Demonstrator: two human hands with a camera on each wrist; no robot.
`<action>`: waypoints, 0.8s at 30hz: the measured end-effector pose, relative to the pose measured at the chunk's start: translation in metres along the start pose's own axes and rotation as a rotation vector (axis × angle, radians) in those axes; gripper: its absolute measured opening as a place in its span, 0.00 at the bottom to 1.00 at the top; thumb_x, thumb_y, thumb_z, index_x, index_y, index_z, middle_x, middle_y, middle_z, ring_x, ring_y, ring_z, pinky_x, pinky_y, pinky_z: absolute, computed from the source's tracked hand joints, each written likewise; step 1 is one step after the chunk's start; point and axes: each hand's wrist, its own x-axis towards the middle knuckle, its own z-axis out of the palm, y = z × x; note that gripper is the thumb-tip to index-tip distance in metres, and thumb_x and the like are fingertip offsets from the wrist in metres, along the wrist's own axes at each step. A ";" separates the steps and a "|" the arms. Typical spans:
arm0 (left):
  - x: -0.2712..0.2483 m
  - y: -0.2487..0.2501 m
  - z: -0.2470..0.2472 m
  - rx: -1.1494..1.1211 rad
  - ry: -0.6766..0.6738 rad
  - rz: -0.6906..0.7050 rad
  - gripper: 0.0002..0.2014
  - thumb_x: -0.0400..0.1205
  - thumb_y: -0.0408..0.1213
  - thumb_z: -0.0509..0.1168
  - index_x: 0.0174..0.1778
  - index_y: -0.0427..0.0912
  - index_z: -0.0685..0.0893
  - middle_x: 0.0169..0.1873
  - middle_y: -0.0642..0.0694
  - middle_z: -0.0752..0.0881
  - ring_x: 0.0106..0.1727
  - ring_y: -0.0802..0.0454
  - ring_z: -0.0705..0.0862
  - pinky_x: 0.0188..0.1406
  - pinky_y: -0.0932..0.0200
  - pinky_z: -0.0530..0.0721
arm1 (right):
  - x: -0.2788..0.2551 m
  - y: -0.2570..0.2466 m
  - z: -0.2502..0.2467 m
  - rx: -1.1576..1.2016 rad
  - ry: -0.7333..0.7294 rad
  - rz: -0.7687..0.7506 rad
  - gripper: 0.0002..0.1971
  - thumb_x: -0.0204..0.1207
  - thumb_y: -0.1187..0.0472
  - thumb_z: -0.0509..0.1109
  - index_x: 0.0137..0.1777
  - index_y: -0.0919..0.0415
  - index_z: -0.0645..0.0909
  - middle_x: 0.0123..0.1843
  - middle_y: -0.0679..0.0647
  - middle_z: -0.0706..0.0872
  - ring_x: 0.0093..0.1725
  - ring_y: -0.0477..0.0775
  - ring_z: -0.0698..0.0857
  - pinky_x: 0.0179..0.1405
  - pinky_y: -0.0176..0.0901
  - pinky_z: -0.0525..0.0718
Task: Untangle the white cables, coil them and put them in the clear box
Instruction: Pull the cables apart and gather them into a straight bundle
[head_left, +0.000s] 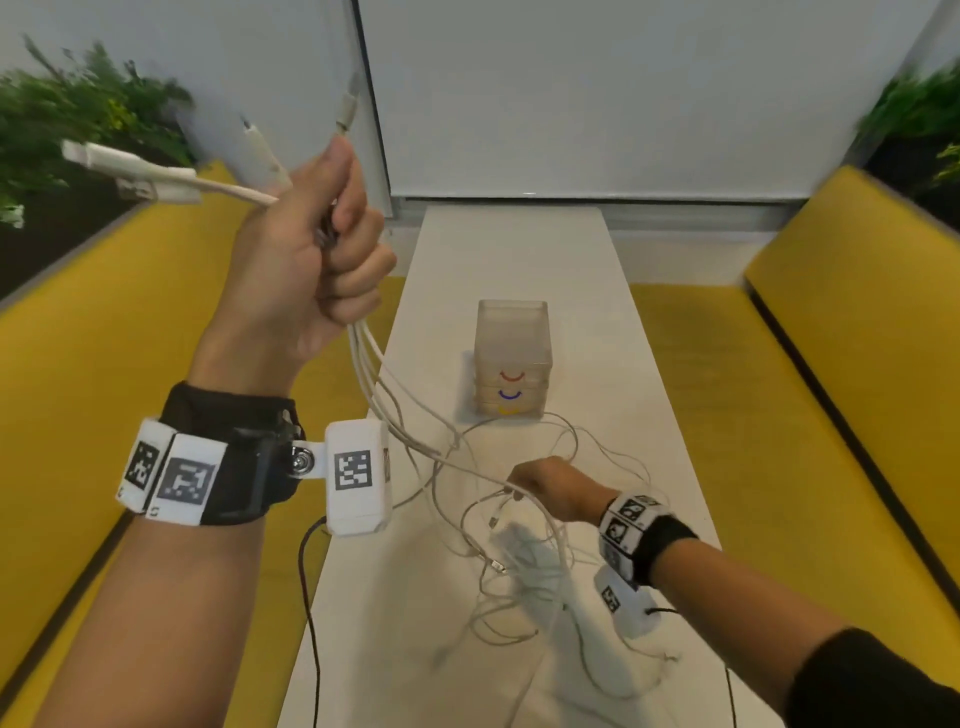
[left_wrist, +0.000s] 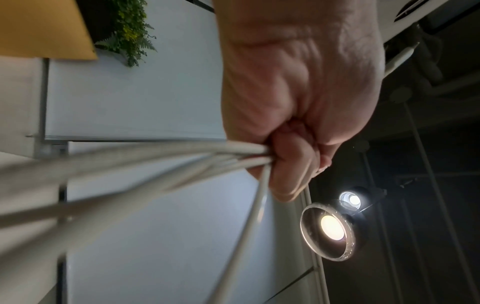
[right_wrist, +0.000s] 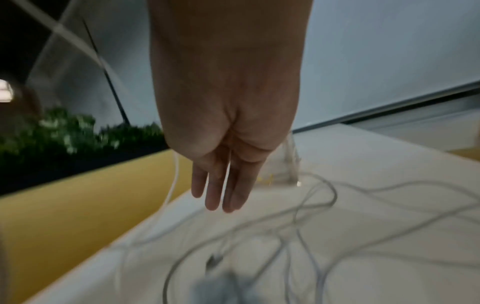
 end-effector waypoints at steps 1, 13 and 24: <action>-0.001 -0.001 0.001 -0.006 0.003 -0.023 0.22 0.92 0.48 0.48 0.31 0.47 0.63 0.20 0.50 0.54 0.18 0.56 0.50 0.14 0.68 0.48 | 0.008 -0.002 0.011 -0.028 -0.046 -0.008 0.16 0.76 0.74 0.63 0.59 0.63 0.87 0.54 0.59 0.92 0.55 0.57 0.89 0.54 0.36 0.80; -0.018 -0.027 -0.012 0.042 0.001 -0.185 0.21 0.91 0.44 0.54 0.30 0.44 0.64 0.18 0.50 0.58 0.17 0.56 0.54 0.16 0.68 0.50 | 0.035 -0.017 0.089 -0.533 -0.239 -0.339 0.11 0.80 0.65 0.66 0.59 0.61 0.85 0.64 0.62 0.78 0.59 0.66 0.81 0.48 0.55 0.83; -0.013 -0.051 -0.021 0.072 0.011 -0.153 0.19 0.92 0.38 0.55 0.39 0.36 0.83 0.29 0.42 0.65 0.22 0.53 0.61 0.15 0.64 0.55 | 0.040 0.006 0.053 -0.340 0.175 -0.429 0.03 0.80 0.58 0.68 0.50 0.56 0.82 0.53 0.54 0.86 0.54 0.58 0.80 0.50 0.50 0.83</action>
